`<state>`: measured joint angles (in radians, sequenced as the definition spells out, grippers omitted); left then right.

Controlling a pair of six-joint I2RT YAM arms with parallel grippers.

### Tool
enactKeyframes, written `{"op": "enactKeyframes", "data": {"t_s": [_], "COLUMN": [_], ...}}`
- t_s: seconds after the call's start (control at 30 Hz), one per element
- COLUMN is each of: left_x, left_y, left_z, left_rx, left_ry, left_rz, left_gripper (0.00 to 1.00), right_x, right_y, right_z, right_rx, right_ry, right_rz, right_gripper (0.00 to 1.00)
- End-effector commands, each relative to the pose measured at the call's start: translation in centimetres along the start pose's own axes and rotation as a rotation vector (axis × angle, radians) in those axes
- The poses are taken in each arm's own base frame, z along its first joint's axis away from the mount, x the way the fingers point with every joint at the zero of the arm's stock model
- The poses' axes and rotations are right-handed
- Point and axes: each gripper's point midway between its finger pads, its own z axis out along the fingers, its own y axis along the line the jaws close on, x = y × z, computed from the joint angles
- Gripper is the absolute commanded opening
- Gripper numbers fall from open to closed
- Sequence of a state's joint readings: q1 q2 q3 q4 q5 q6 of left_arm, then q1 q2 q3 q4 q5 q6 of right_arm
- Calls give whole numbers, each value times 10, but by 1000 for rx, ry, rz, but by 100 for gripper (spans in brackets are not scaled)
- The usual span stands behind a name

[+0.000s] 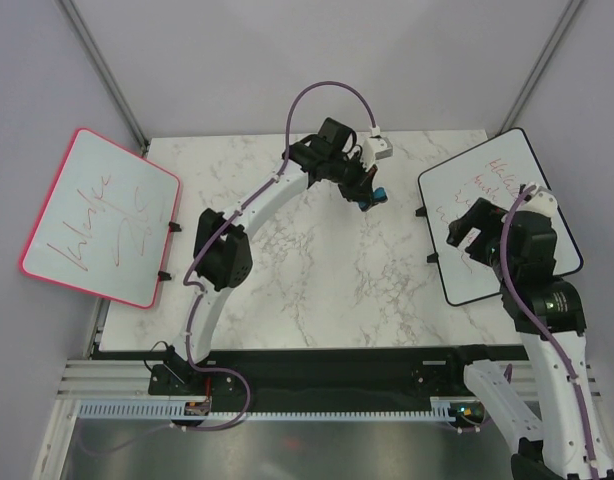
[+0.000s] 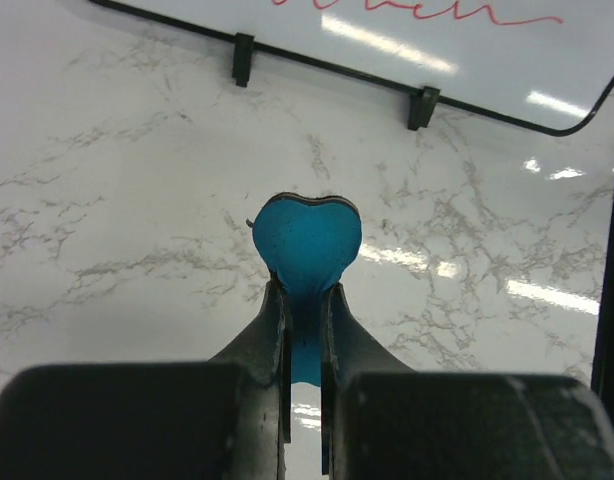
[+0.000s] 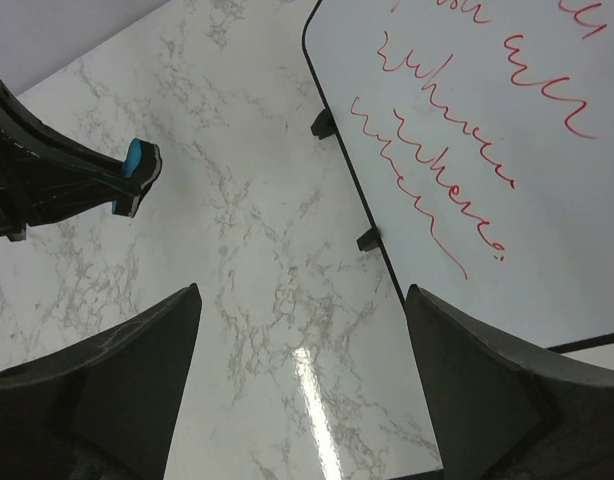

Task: Erase the whiteboard
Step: Pick up the whiteboard eraser from the center of the board.

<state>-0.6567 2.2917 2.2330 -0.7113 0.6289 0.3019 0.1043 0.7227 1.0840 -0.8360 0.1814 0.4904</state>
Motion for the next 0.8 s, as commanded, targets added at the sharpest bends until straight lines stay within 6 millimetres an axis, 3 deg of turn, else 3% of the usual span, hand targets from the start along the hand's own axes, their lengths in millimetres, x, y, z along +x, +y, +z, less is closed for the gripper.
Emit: {"op": "enactKeyframes", "data": {"t_s": [0.0, 0.13, 0.33, 0.4, 0.47, 0.5, 0.53, 0.6, 0.73, 0.77], "left_x": [-36, -42, -50, -47, -44, -42, -40, -35, -28, -29], "left_y": [-36, -44, -51, -51, -52, -53, -51, -52, -51, -53], "left_z": [-14, -11, 3, 6, 8, 7, 7, 8, 7, 7], "left_rx": [113, 120, 118, 111, 109, 109, 100, 97, 72, 71], "left_ry": [-84, -88, -93, -84, -71, -66, -61, -44, -22, -22], "left_rz": [4, 21, 30, 28, 31, 30, 32, 37, 47, 53], "left_gripper": [2, 2, 2, 2, 2, 2, 2, 2, 2, 2], "right_x": [20, 12, 6, 10, 35, 35, 51, 46, 24, 15], "right_y": [-11, -22, 1, 14, 31, 40, 37, 40, 5, -16], "right_z": [-17, -25, -16, -14, -8, -4, 4, 11, 36, 39], "right_rx": [44, 107, 43, -18, -118, -173, -175, -213, -85, 3], "right_ry": [88, 40, 88, 123, 243, 241, 278, 241, 169, 123], "right_rz": [56, 89, 138, 163, 209, 228, 252, 294, 369, 387], "right_gripper": [93, 96, 97, 98, 97, 98, 97, 97, 96, 94]}}
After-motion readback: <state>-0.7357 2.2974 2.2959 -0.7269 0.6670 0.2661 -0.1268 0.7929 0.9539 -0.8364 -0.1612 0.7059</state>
